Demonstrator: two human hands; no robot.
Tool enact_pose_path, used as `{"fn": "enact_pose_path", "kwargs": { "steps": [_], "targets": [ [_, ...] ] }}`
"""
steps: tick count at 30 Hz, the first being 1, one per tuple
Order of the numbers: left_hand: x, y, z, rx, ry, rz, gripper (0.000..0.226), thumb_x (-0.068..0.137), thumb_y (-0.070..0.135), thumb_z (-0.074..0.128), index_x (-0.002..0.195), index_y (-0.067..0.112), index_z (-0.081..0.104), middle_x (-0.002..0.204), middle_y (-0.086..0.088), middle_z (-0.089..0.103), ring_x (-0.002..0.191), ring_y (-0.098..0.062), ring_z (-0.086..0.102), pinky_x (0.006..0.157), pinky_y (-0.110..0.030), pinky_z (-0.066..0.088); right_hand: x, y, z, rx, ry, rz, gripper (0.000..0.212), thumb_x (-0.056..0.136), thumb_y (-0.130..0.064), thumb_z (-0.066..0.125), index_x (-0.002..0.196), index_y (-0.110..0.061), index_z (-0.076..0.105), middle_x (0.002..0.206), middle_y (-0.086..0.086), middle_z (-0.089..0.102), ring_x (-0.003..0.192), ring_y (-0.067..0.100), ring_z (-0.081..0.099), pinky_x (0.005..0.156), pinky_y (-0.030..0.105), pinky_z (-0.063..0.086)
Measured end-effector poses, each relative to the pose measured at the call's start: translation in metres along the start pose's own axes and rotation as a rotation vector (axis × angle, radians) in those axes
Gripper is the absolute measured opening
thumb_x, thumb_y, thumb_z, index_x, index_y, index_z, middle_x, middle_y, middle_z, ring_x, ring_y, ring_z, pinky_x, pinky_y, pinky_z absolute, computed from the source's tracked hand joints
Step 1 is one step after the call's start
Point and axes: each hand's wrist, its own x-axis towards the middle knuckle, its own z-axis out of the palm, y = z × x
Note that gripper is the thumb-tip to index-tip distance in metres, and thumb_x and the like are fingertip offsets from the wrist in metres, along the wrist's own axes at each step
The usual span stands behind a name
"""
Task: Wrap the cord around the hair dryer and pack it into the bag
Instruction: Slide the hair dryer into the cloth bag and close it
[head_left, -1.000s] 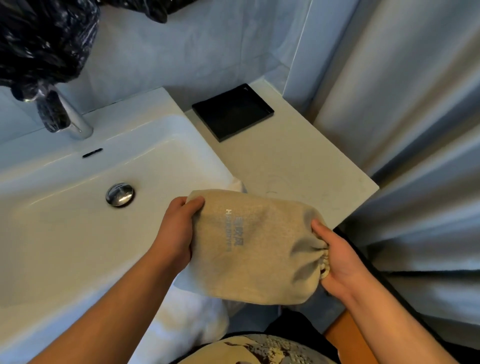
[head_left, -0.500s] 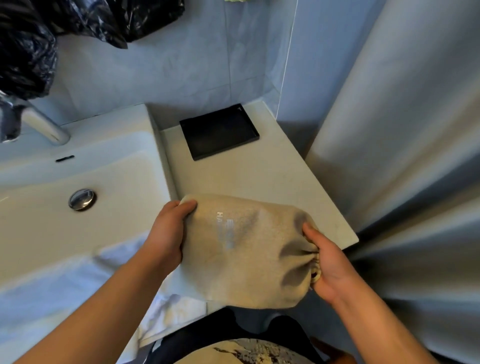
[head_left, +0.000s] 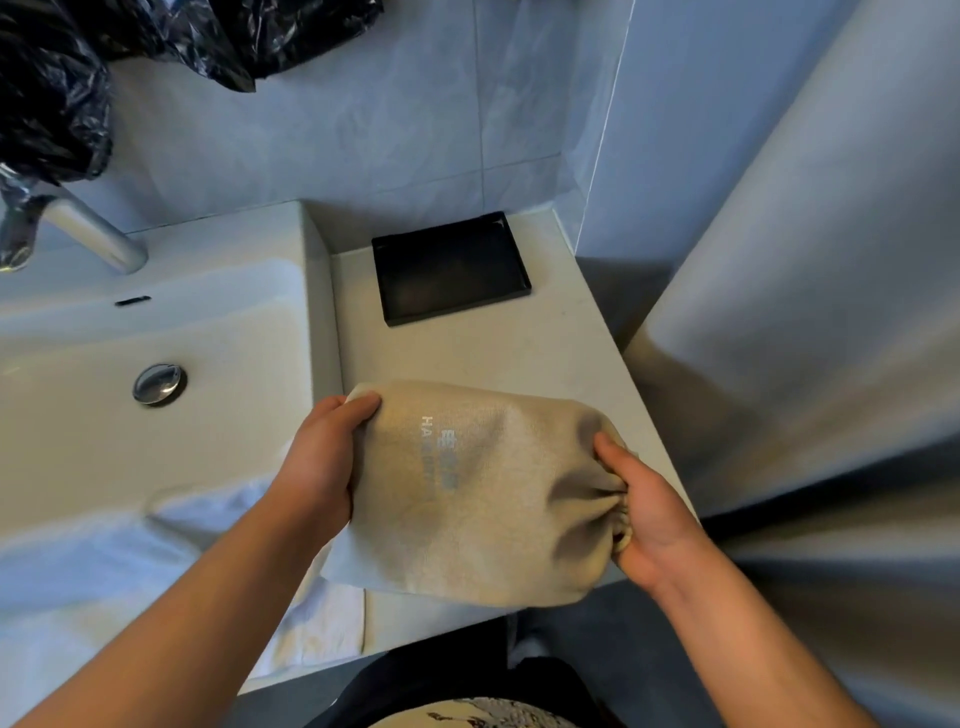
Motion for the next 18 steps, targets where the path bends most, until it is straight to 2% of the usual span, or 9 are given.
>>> {"fn": "enact_pose_path", "kwargs": {
  "steps": [2,5,7,10,14,16,18],
  "targets": [
    [0.011,0.0,0.006,-0.036,-0.004,-0.009,0.018,0.093,0.031,0.059,0.094,0.013,0.059,0.093,-0.011,0.063,0.084,-0.027,0.06,0.076,-0.043,0.05,0.009,-0.008,0.002,-0.026,0.024,0.013,0.034,0.093,-0.034,0.056,0.111,-0.008,0.069,0.099,0.013,0.076,0.087,0.023,0.073,0.072,0.035,0.055],
    [0.03,0.002,0.014,-0.089,-0.008,-0.03,0.02,0.088,0.033,0.064,0.093,0.014,0.059,0.089,-0.01,0.064,0.081,-0.027,0.062,0.071,-0.04,0.051,0.024,-0.025,0.007,-0.076,0.053,0.04,0.036,0.092,-0.035,0.057,0.112,-0.008,0.069,0.101,0.015,0.075,0.089,0.026,0.073,0.069,0.034,0.056],
    [0.042,0.005,0.019,-0.105,-0.006,-0.052,0.026,0.086,0.035,0.064,0.098,0.013,0.06,0.095,-0.013,0.065,0.086,-0.03,0.063,0.073,-0.044,0.053,0.034,-0.037,0.013,-0.119,0.079,0.04,0.037,0.088,-0.036,0.06,0.113,-0.01,0.069,0.105,0.016,0.074,0.095,0.028,0.071,0.075,0.038,0.054],
    [0.061,0.011,0.026,-0.136,0.018,-0.084,0.018,0.092,0.03,0.061,0.098,0.013,0.059,0.097,-0.014,0.065,0.087,-0.03,0.063,0.078,-0.047,0.054,0.054,-0.053,0.023,-0.162,0.102,0.041,0.041,0.084,-0.037,0.064,0.114,-0.01,0.069,0.108,0.016,0.073,0.099,0.03,0.07,0.083,0.042,0.053],
    [0.085,0.022,0.029,-0.159,0.032,-0.088,0.025,0.092,0.033,0.059,0.108,0.013,0.06,0.105,-0.015,0.066,0.093,-0.032,0.065,0.083,-0.05,0.055,0.078,-0.071,0.039,-0.181,0.081,0.037,0.036,0.09,-0.033,0.06,0.113,-0.007,0.068,0.098,0.015,0.075,0.09,0.028,0.071,0.076,0.039,0.054],
    [0.096,0.027,0.032,-0.169,0.048,-0.078,0.029,0.094,0.033,0.057,0.112,0.011,0.058,0.104,-0.013,0.065,0.092,-0.03,0.064,0.077,-0.046,0.055,0.089,-0.077,0.045,-0.189,0.075,0.038,0.035,0.09,-0.033,0.06,0.113,-0.007,0.068,0.095,0.015,0.075,0.087,0.027,0.072,0.073,0.038,0.054],
    [0.107,0.032,0.036,-0.193,0.064,-0.067,0.025,0.095,0.031,0.056,0.109,0.011,0.057,0.098,-0.011,0.063,0.085,-0.026,0.063,0.069,-0.04,0.051,0.1,-0.084,0.05,-0.193,0.066,0.041,0.036,0.089,-0.032,0.06,0.114,-0.007,0.067,0.096,0.015,0.075,0.086,0.027,0.072,0.072,0.037,0.054]
  ]
}}
